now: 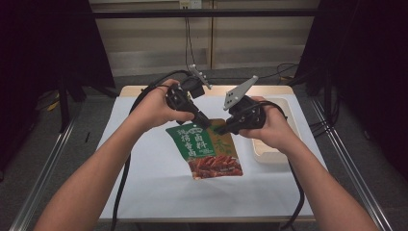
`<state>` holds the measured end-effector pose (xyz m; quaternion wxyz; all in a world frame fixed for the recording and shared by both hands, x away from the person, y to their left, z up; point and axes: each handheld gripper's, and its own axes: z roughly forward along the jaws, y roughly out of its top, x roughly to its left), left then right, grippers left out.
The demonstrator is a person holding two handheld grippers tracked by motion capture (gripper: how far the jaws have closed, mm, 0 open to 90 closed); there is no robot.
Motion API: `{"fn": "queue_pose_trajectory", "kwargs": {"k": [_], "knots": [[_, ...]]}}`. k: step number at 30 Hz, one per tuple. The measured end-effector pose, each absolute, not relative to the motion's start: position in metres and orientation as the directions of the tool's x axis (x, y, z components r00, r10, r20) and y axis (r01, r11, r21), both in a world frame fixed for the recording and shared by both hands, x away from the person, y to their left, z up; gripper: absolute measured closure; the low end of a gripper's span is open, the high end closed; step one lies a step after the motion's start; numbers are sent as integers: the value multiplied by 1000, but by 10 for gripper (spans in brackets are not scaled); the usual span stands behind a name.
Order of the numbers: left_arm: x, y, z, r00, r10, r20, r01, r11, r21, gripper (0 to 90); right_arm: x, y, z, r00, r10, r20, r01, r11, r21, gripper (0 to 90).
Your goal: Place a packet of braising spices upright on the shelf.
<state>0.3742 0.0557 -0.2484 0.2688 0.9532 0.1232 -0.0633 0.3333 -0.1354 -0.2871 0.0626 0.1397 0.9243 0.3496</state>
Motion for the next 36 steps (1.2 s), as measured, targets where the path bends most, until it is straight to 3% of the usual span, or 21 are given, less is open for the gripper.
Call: {"fn": "queue_pose_trajectory", "kwargs": {"k": [2, 3, 6, 9, 12, 16, 23, 36], "knots": [[374, 59, -250, 961, 208, -182, 273, -818, 506, 679, 334, -136, -286, -951, 310, -17, 221, 714, 664, 900], [375, 64, -253, 963, 205, -175, 268, -811, 521, 584, 337, -140, -285, -945, 326, -3, 242, 706, 665, 900], [377, 73, -257, 956, 228, -182, 291, -789, 540, 464, 340, -143, -283, -931, 364, 15, 281, 693, 664, 900], [377, 80, -261, 942, 261, -213, 336, -767, 546, 418, 343, -147, -281, -925, 379, 15, 288, 676, 678, 900], [377, 92, -264, 933, 297, -203, 359, -736, 574, 284, 344, -148, -277, -922, 387, 17, 294, 670, 682, 900], [377, 105, -268, 924, 341, -176, 374, -702, 606, 173, 346, -149, -269, -913, 409, 3, 307, 681, 665, 900], [376, 122, -282, 914, 381, -140, 383, -692, 612, 104, 353, -152, -258, -894, 448, 3, 339, 673, 657, 900], [367, 138, -327, 879, 453, -148, 436, -638, 634, 99, 366, -157, -250, -861, 508, -12, 380, 661, 647, 900]]}}
